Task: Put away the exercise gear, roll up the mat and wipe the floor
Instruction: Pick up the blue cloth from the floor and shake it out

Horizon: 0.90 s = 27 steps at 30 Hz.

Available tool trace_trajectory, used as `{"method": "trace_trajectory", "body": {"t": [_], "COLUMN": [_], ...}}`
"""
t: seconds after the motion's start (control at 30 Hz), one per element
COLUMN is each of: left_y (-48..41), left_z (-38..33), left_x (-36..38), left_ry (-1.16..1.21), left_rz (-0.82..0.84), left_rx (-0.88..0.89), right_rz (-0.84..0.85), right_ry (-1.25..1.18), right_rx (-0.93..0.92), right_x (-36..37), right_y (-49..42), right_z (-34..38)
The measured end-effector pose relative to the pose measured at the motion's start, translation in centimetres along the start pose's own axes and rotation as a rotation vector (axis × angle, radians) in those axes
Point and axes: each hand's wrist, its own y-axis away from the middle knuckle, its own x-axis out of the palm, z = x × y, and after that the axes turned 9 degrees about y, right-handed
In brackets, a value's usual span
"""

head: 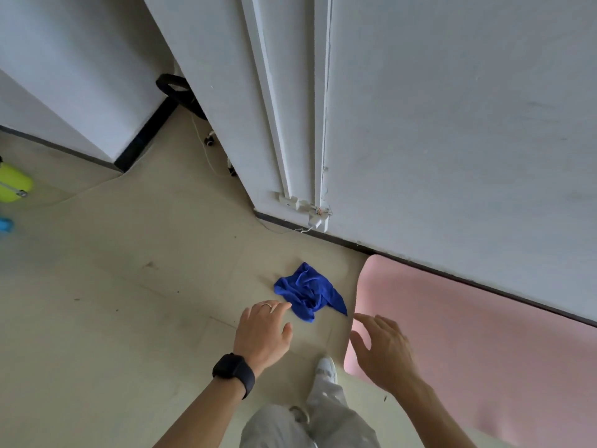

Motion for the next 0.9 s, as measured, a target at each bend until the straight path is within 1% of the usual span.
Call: {"method": "trace_trajectory", "body": {"t": [0.27,0.43,0.6,0.77,0.9], "left_y": [-8.9,-15.6,-23.1,-30.9,-35.7], "left_z": [1.7,4.8,9.3,15.7,21.0], "left_x": [2.2,5.9,12.8,24.9,34.9], "left_ry": [-0.052,-0.111,-0.183,-0.251,-0.263], "left_rz": [0.144,0.243,0.32,0.412,0.457], "left_rx": [0.083,0.132,0.15,0.124,0.028], "right_rz": [0.052,0.079,0.143,0.256,0.323], "right_ry": [-0.022,-0.076,-0.139,-0.132,-0.122], "right_rx": [0.097,0.193,0.278,0.293,0.278], "right_x": [2.2,6.6,15.1,27.9,38.3], "right_y": [-7.0,-12.4,-19.4,-27.5,-33.9], "right_z": [1.0,0.9,-1.3,-4.9,-7.6]}}
